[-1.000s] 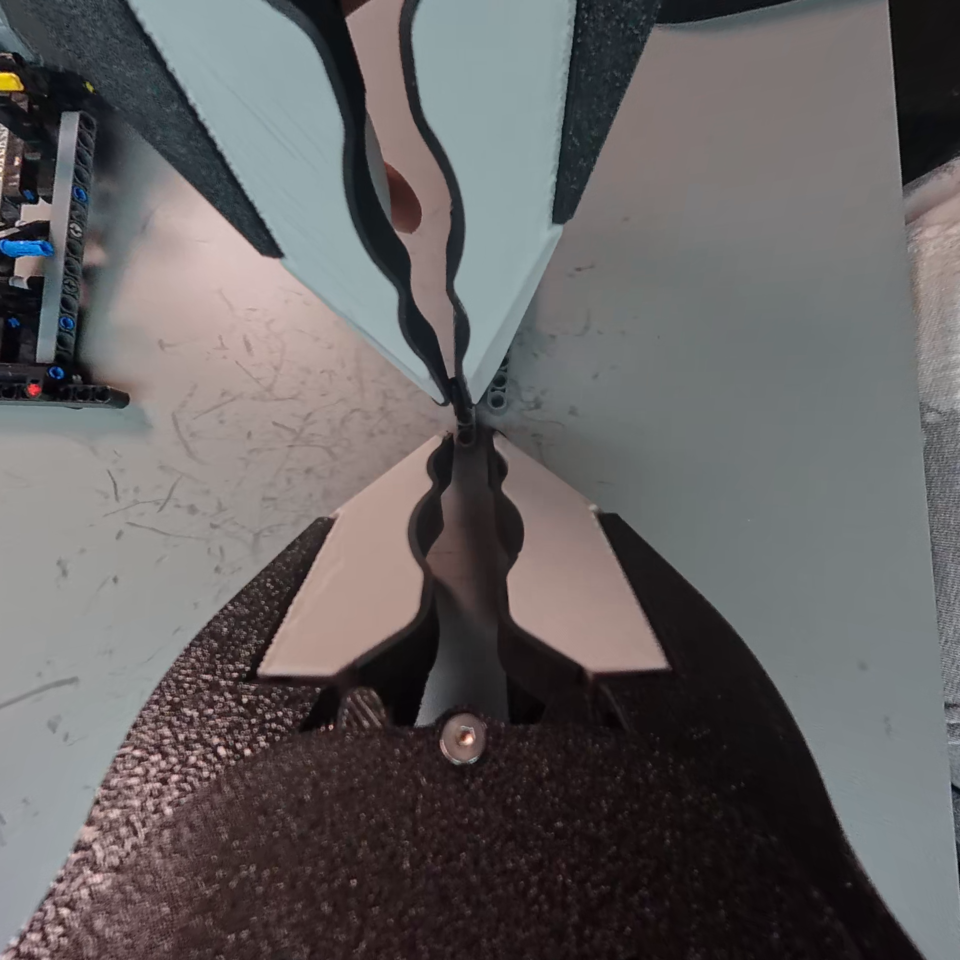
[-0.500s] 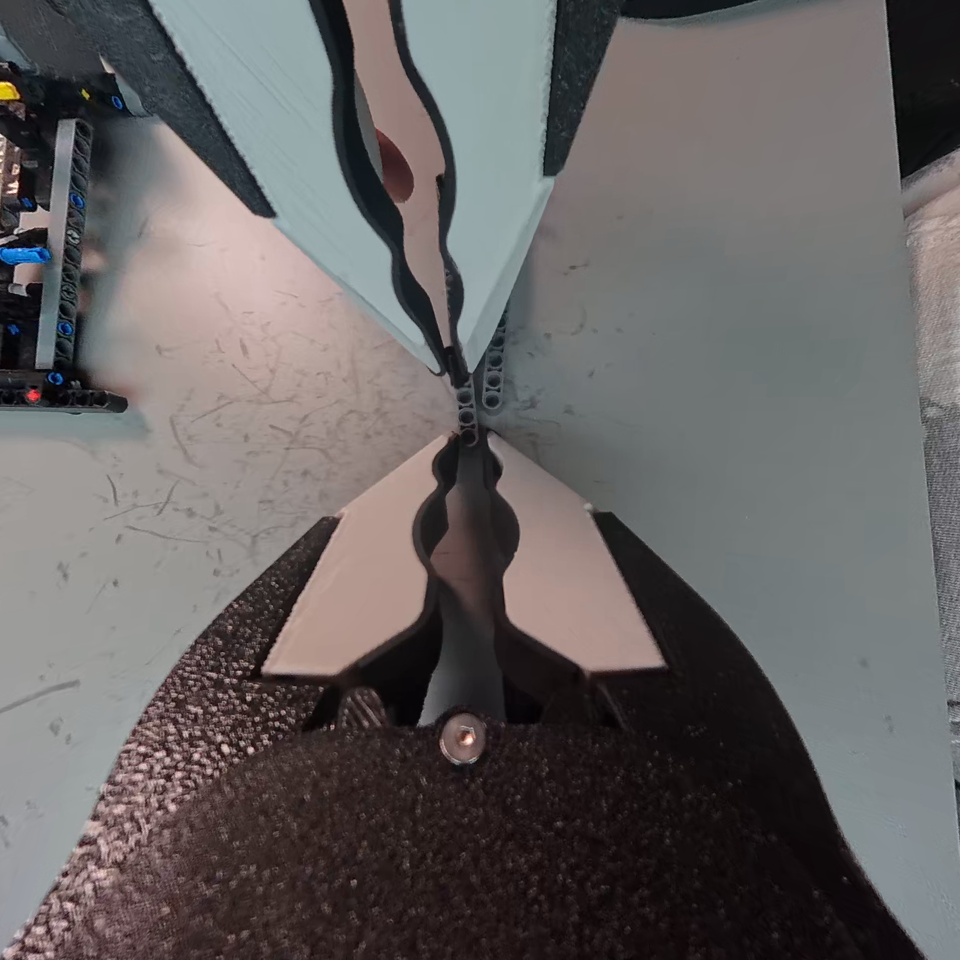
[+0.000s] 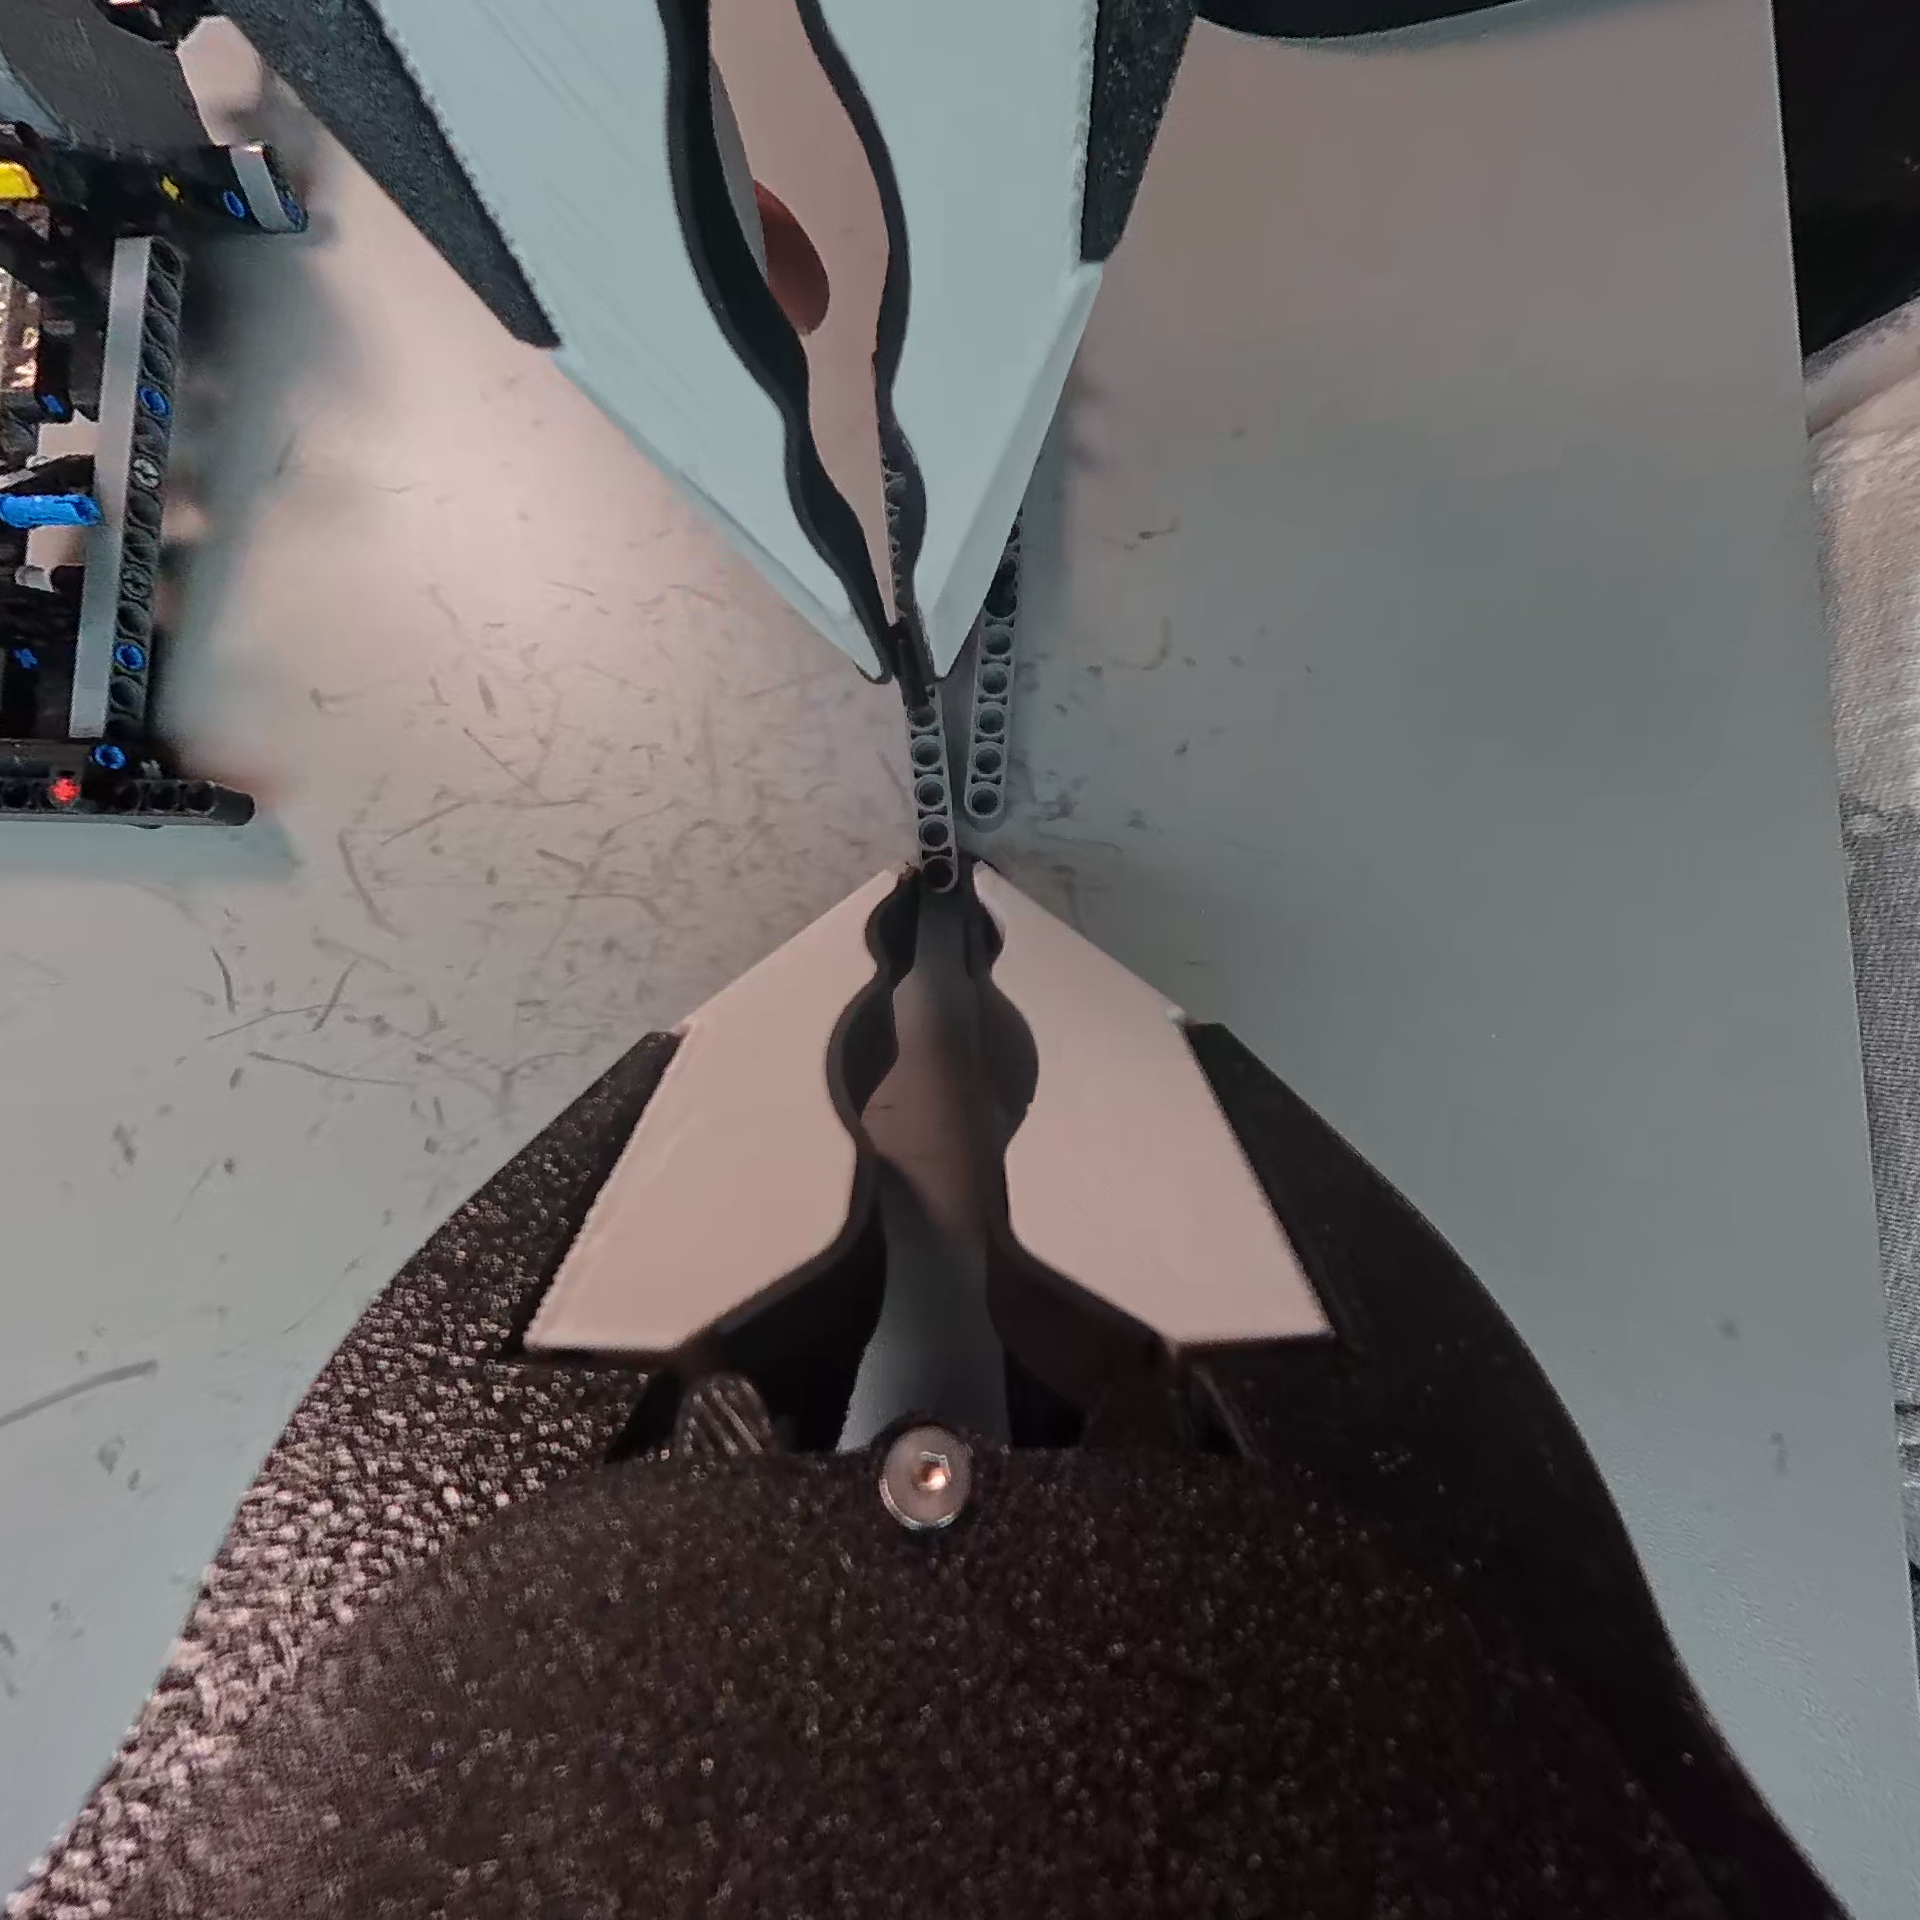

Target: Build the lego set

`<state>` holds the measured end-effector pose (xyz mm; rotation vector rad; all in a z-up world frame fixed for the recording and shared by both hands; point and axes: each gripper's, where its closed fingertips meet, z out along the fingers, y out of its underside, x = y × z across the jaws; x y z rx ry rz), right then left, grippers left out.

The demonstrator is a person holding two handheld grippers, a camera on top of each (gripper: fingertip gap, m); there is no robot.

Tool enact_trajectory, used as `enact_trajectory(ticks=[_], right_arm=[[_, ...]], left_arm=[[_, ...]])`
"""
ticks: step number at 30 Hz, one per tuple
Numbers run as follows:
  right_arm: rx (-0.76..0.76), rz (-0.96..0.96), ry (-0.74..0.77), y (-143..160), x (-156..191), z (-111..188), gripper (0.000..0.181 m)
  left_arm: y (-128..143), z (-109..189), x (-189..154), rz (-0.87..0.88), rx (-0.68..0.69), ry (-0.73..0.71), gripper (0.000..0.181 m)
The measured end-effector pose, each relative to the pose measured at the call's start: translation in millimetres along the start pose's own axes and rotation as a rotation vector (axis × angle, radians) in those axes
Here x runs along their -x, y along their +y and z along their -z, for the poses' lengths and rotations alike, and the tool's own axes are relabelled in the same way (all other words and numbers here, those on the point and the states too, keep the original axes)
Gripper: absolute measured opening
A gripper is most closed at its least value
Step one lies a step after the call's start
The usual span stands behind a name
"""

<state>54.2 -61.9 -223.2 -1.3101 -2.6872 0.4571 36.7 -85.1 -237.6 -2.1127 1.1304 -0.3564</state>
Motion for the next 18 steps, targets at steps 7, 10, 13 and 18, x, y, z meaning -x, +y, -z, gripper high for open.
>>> enact_trajectory(ticks=[7,10,13,18], right_arm=[[0.011,-0.003,0.002,5.2,0.1,2.7,0.005],[0.032,0.003,0.011,8.7,-0.8,2.8,0.005],[0.046,0.012,0.01,8.8,-0.5,1.1,0.004],[0.056,0.018,0.008,8.7,-0.5,1.9,0.004]], left_arm=[[-0.2,0.2,0.6,0.001,-0.001,-0.004,0.012],[-0.2,0.1,0.7,0.002,-0.002,-0.004,0.012],[-0.3,0.1,0.5,-0.001,-0.002,-0.006,0.012],[-0.4,-0.1,0.1,-0.005,-0.002,-0.006,0.011]])
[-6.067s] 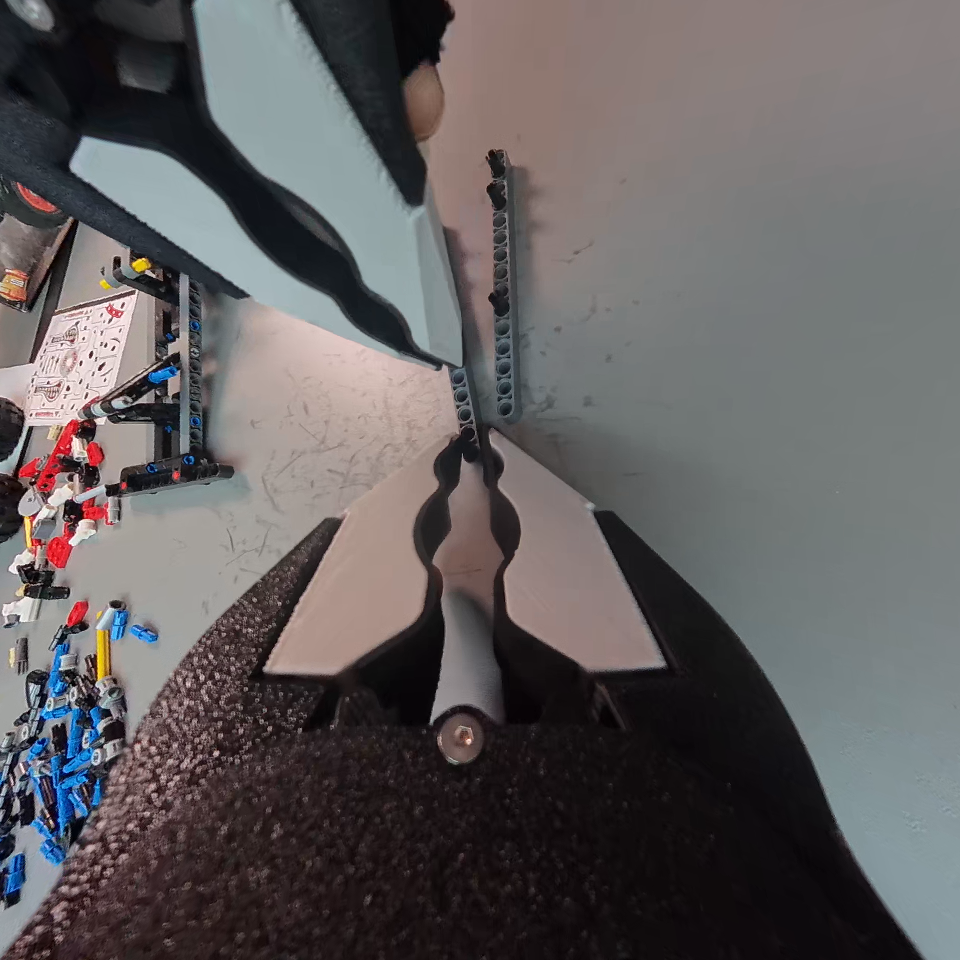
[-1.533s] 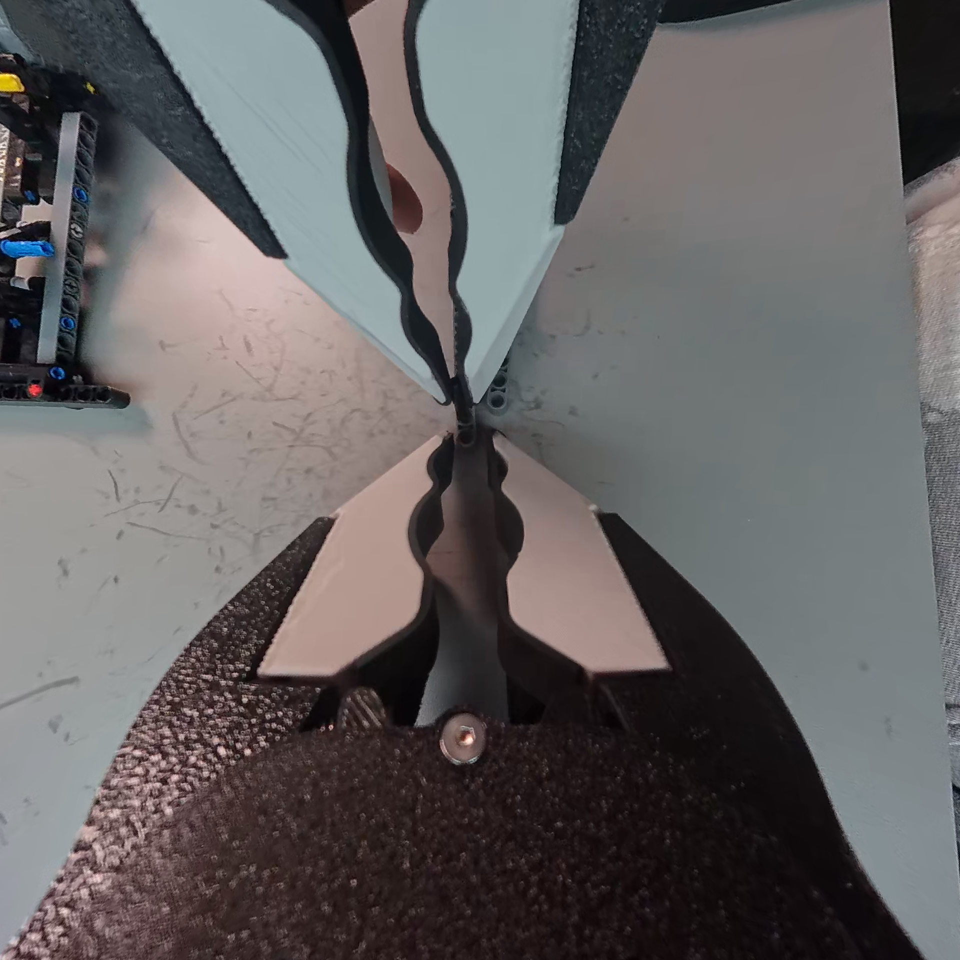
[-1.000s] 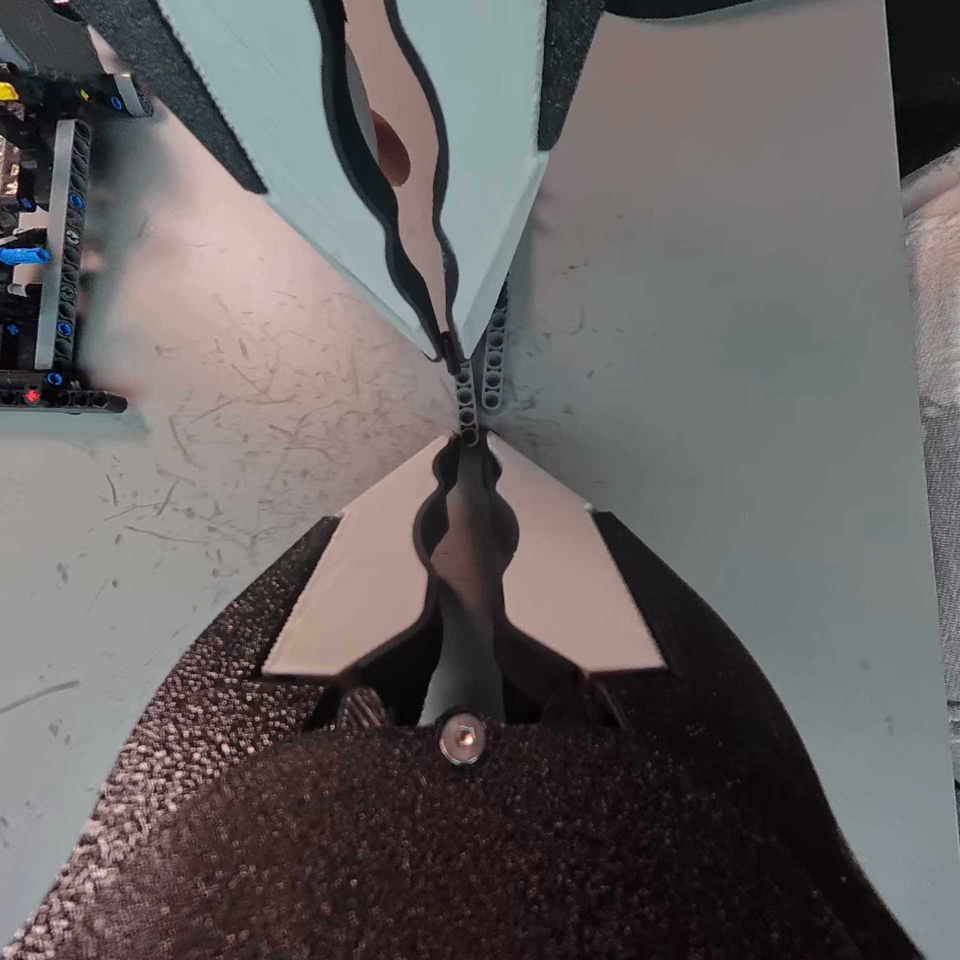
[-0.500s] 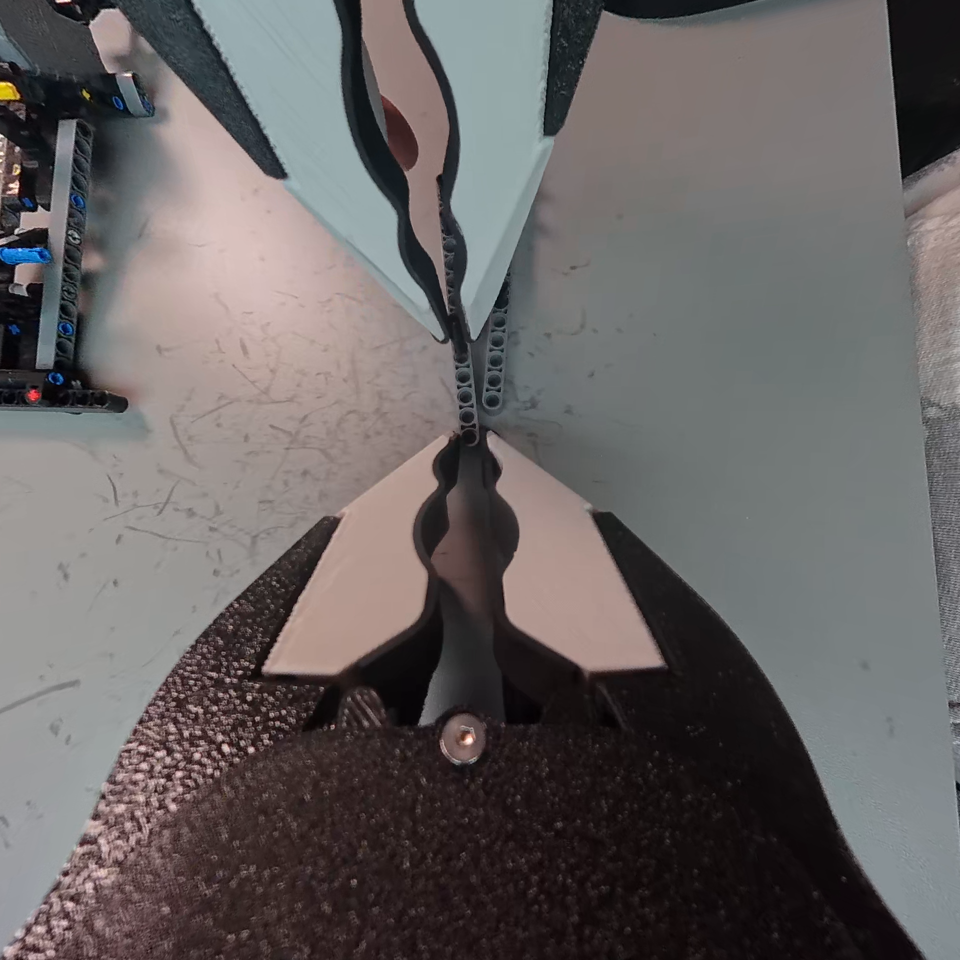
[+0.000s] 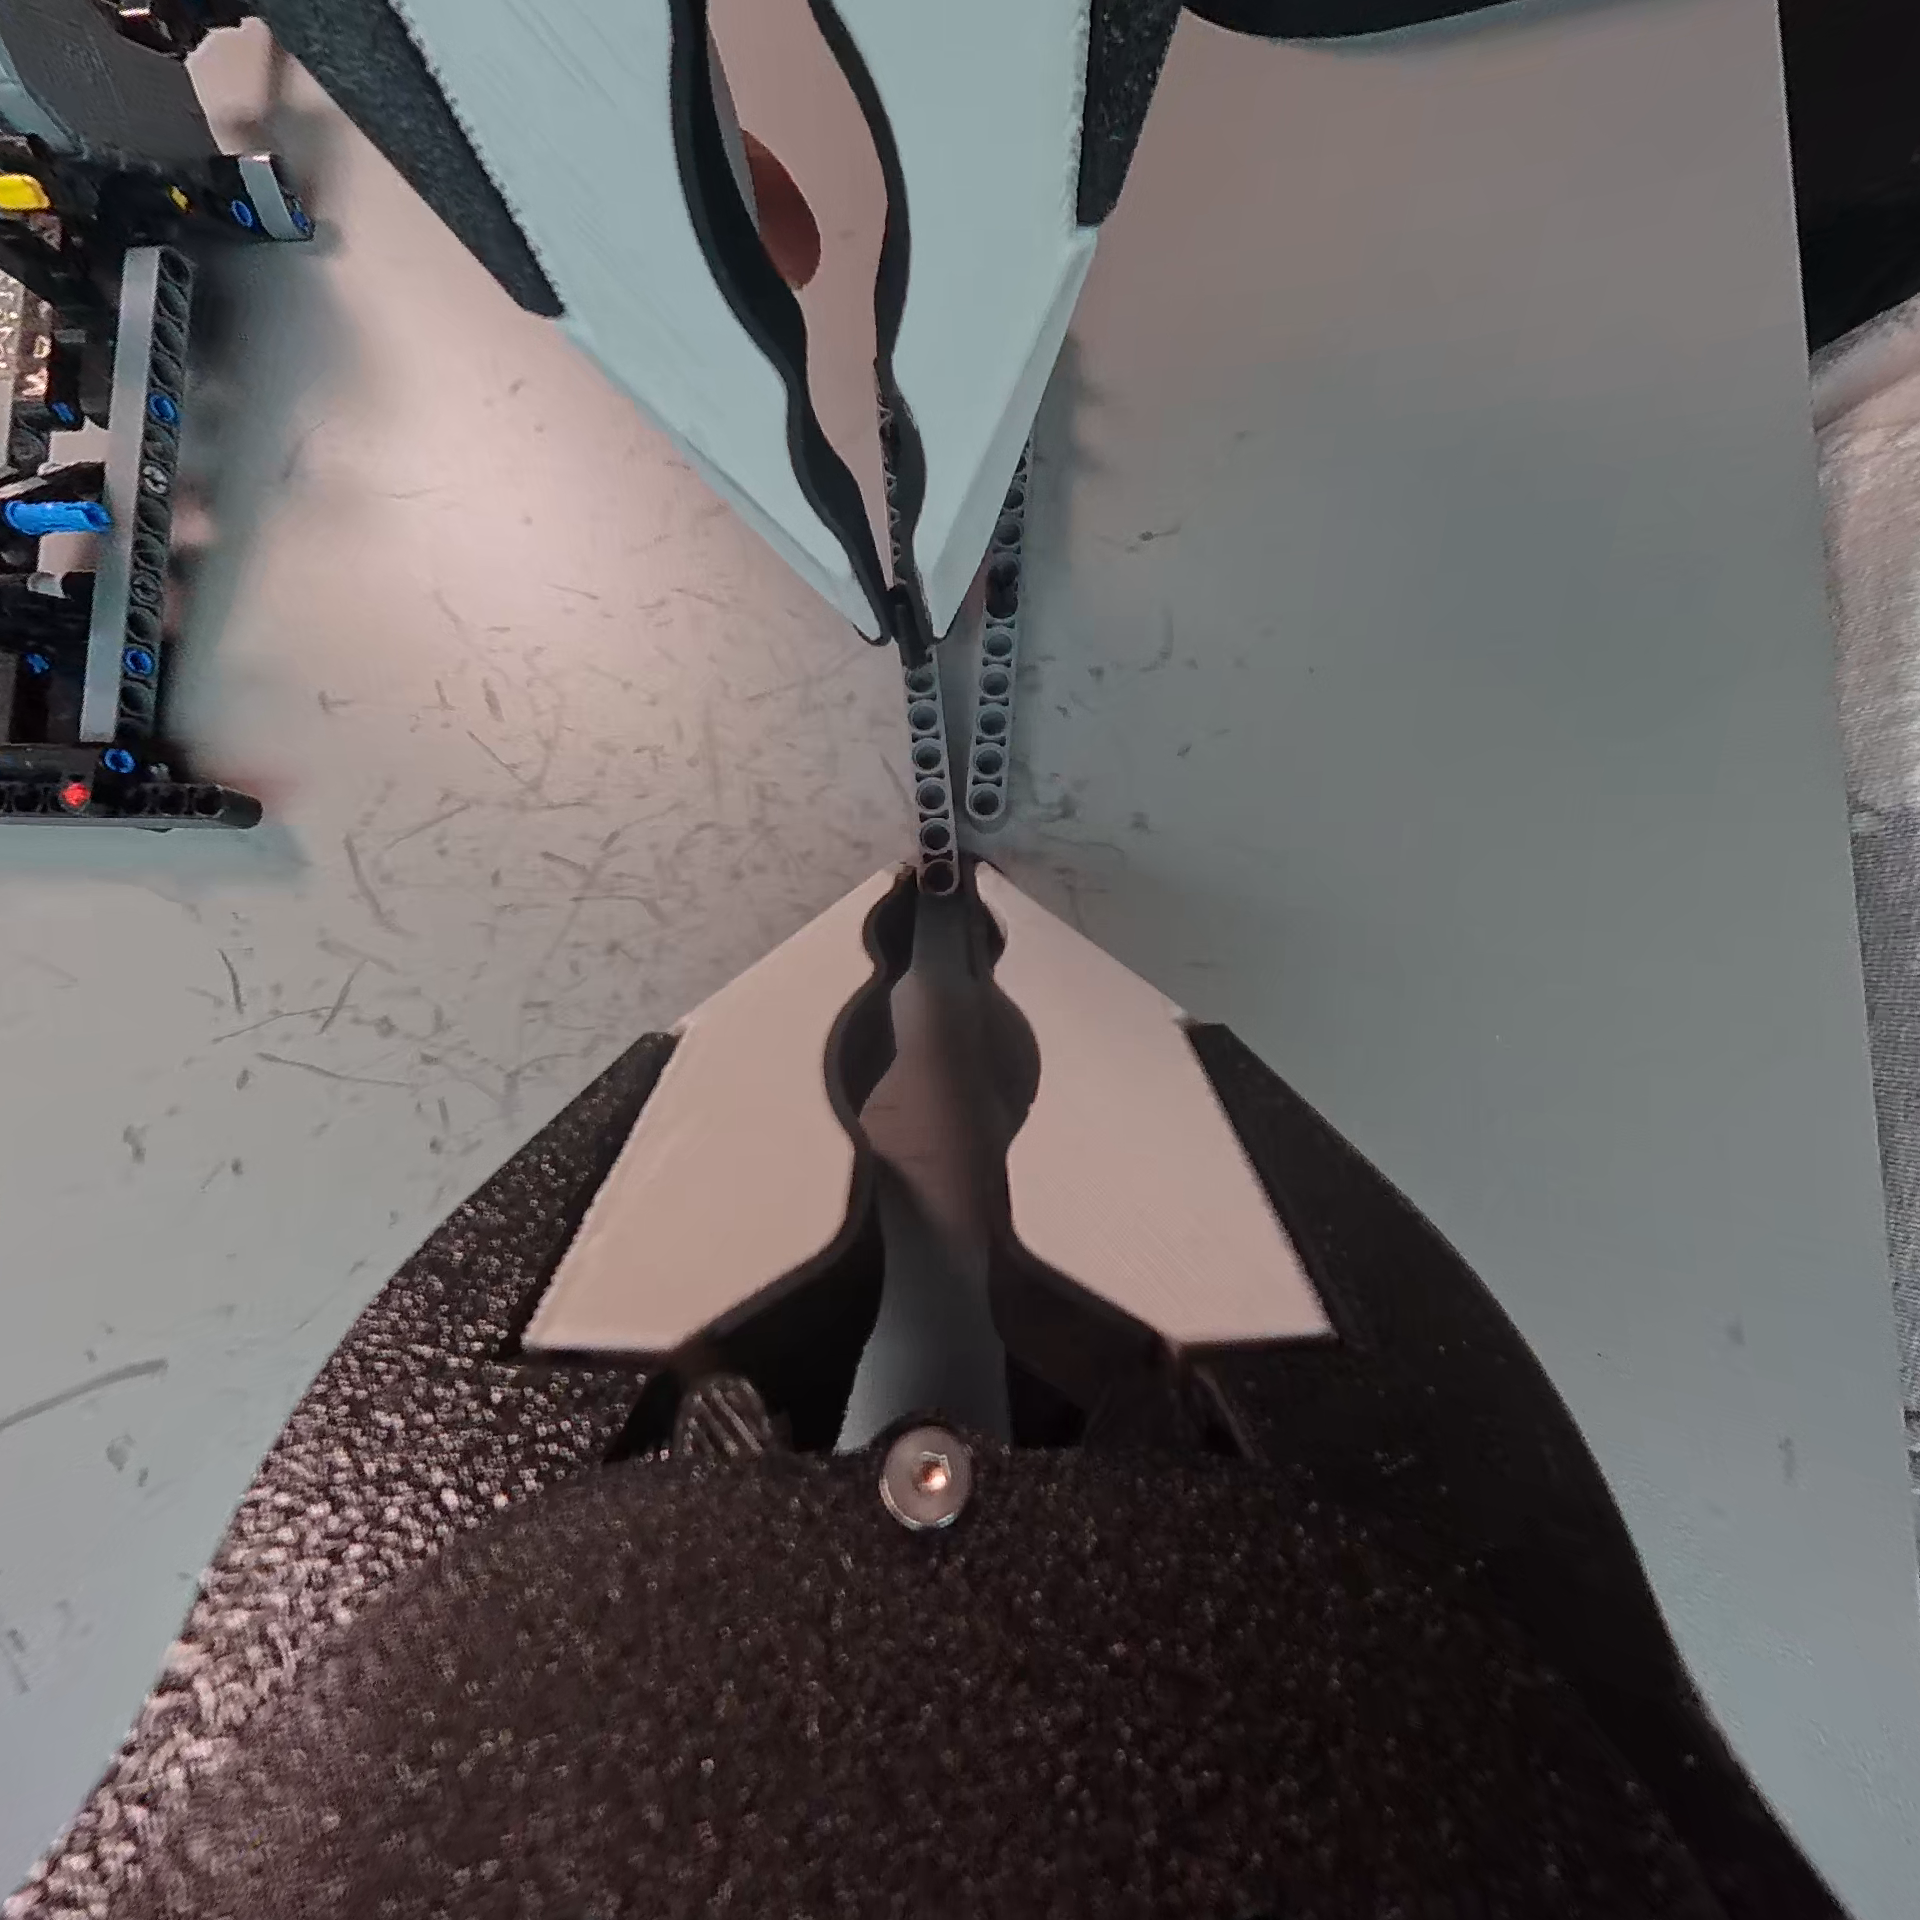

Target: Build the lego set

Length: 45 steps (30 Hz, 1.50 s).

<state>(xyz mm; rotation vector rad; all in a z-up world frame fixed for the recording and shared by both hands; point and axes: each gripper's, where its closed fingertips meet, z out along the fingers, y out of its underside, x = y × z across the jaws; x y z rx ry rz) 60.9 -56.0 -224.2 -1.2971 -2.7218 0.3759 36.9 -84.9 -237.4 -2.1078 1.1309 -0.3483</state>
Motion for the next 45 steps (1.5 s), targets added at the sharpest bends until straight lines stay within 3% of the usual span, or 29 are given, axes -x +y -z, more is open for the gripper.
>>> enact_trajectory(ticks=[14,24,45], right_arm=[[0.08,0.069,0.023,-3.9,0.7,-3.7,0.004],[0.12,0.184,0.116,-3.8,0.2,-4.2,0.004],[0.217,0.336,-0.001,-4.0,2.3,-4.7,0.004]], left_arm=[[-0.4,-0.3,0.0,-0.022,-0.002,-0.022,0.01],[-0.4,0.0,0.4,-0.181,-0.018,-0.13,0.01],[-0.4,-0.4,0.1,-0.325,-0.063,-0.107,0.009]])
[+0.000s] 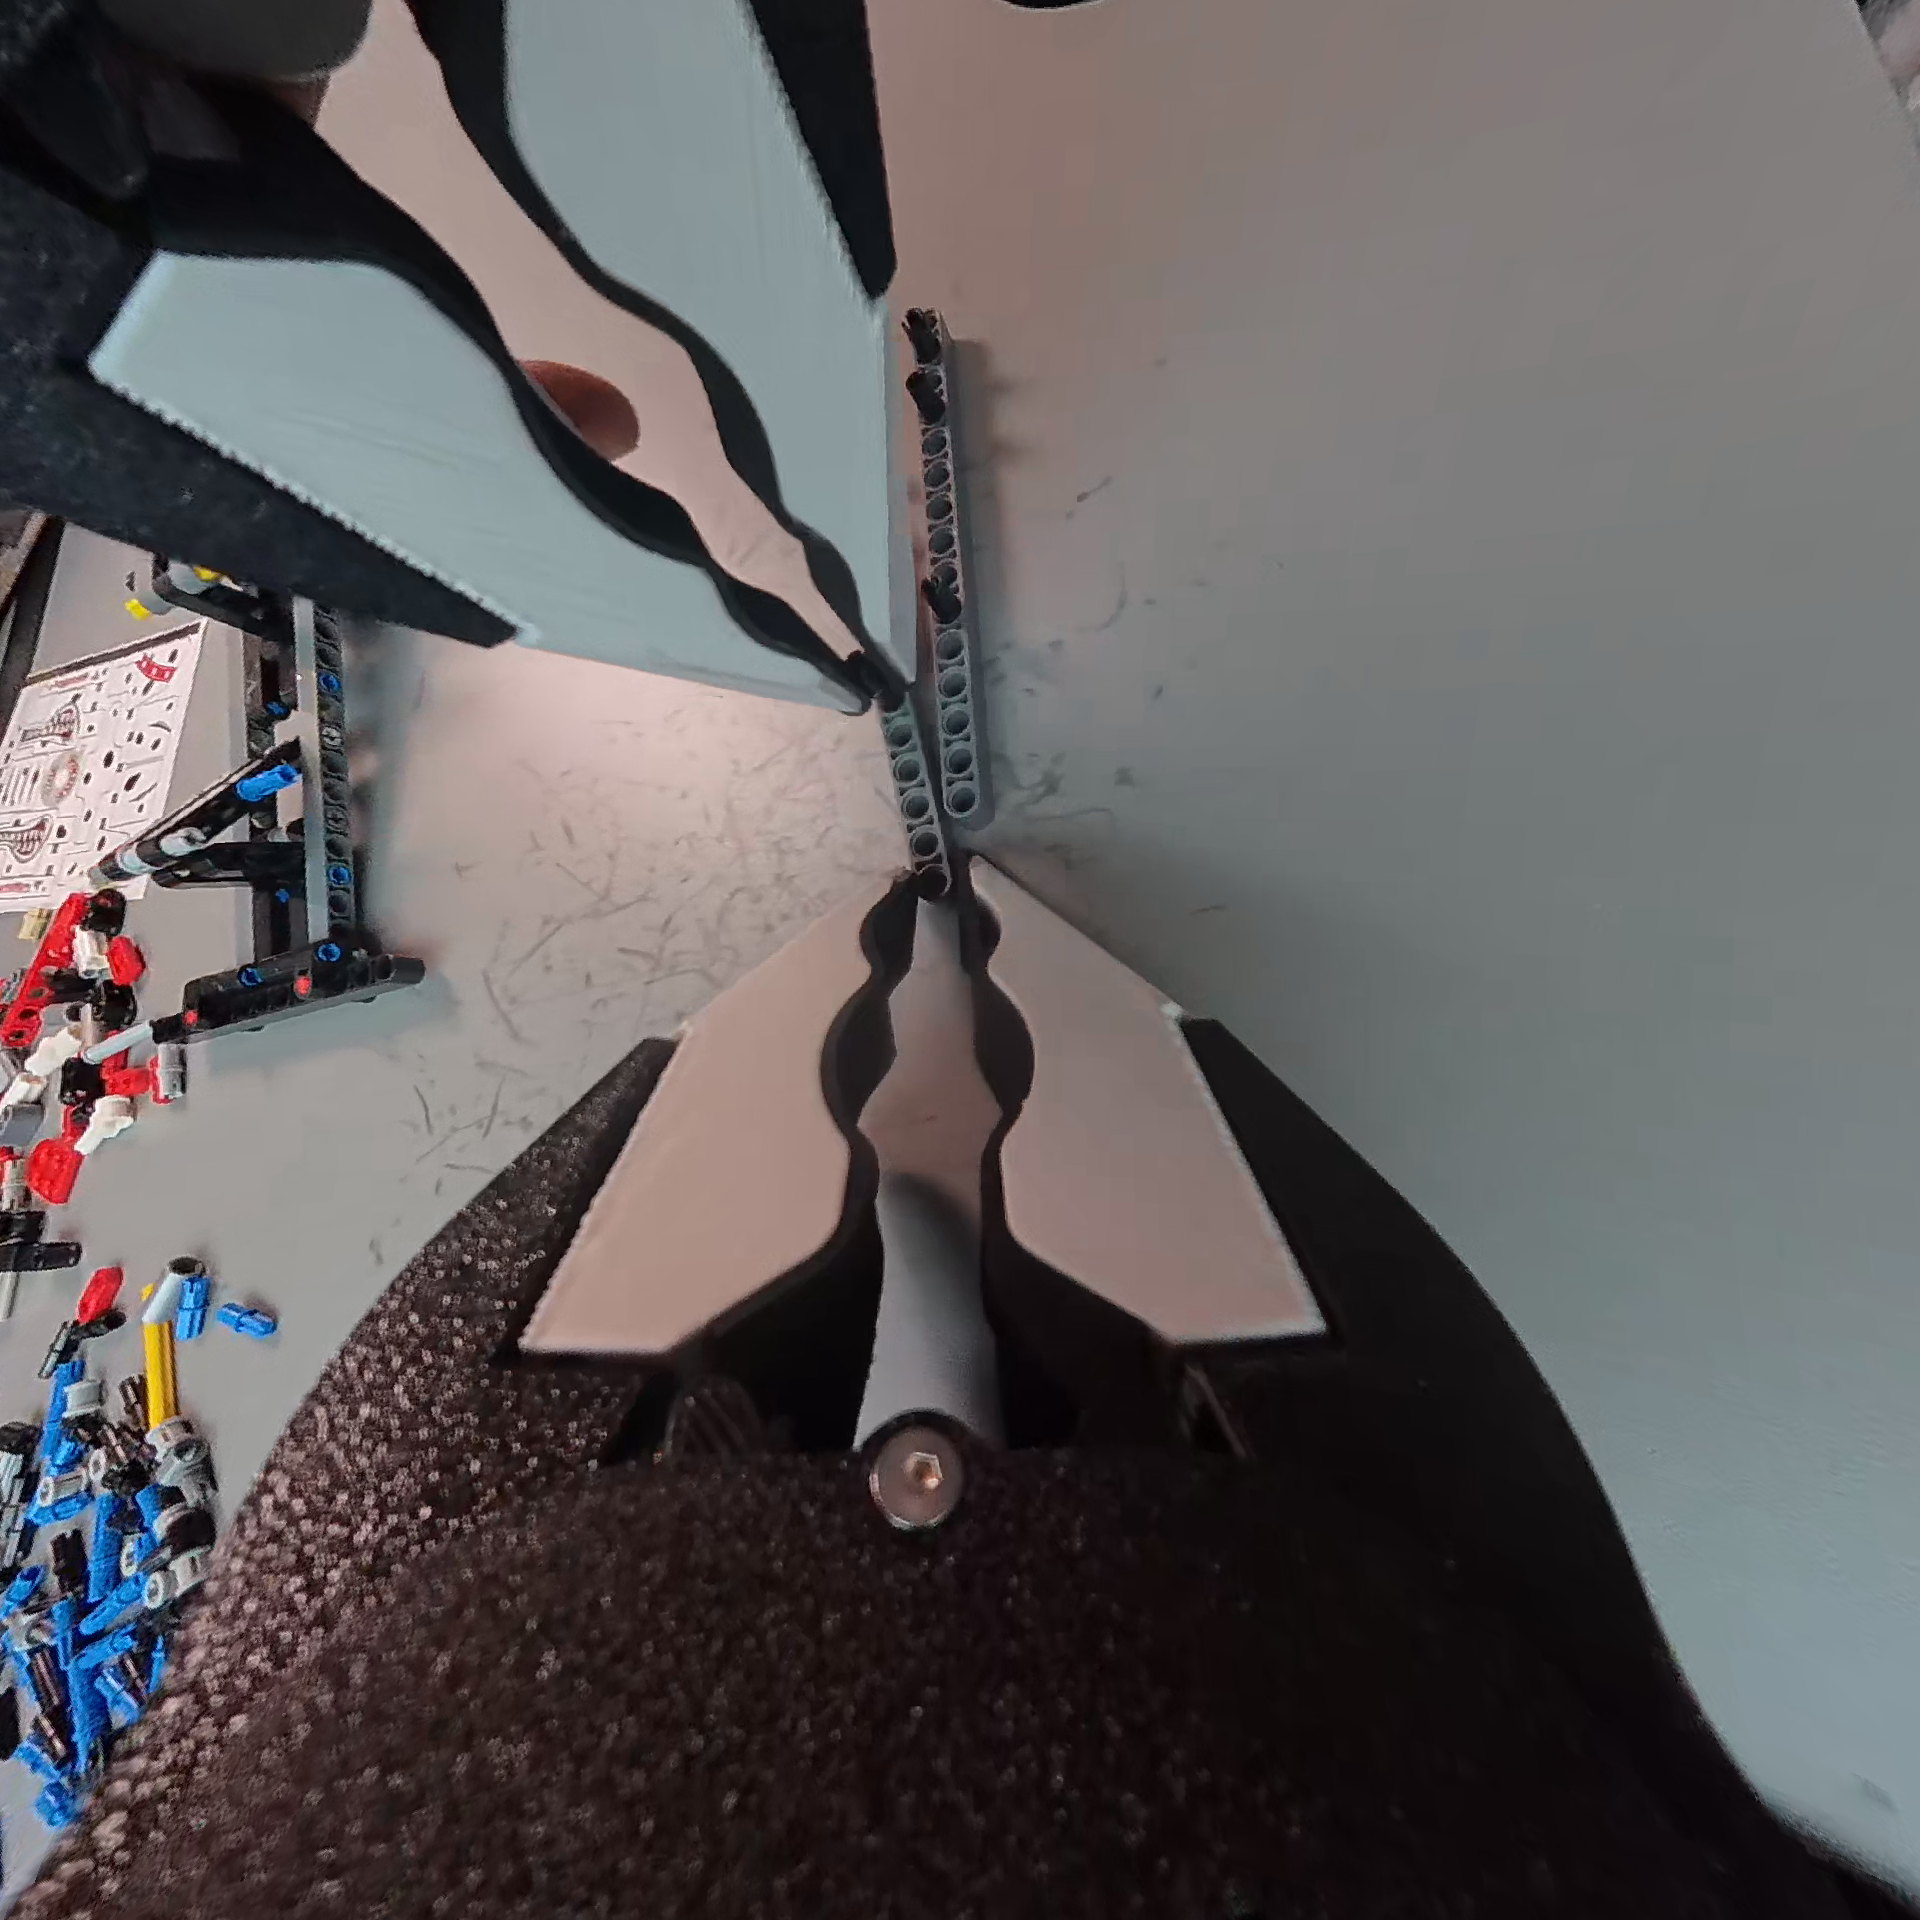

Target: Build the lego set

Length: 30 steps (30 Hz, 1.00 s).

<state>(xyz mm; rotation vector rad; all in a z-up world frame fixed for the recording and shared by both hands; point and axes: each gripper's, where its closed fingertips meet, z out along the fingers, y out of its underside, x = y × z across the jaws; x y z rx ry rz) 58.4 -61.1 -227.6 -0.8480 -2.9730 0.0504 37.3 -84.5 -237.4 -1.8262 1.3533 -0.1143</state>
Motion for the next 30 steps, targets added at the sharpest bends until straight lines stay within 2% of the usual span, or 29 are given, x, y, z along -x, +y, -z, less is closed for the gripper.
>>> enact_trajectory(ticks=[6,15,18,22,30], right_arm=[[-0.001,-0.016,0.001,0.7,-1.7,-0.2,0.004],[-0.007,-0.051,0.042,2.7,-3.6,-0.8,0.004],[-0.047,-0.212,-0.009,2.4,-3.5,-0.9,0.003],[-0.096,-0.411,-0.059,2.8,-3.7,-0.9,0.003],[-0.163,-0.677,0.102,3.8,-6.2,-0.5,0.004]], left_arm=[[0.1,-0.1,1.2,-0.044,-0.015,0.003,0.009],[0.6,-1.4,5.2,0.006,-0.015,0.022,0.009],[0.5,-1.6,5.6,0.038,-0.019,0.052,0.009],[2.8,-3.3,12.8,0.165,-0.009,0.113,0.009],[4.4,-4.4,17.2,0.336,0.009,0.161,0.01]])
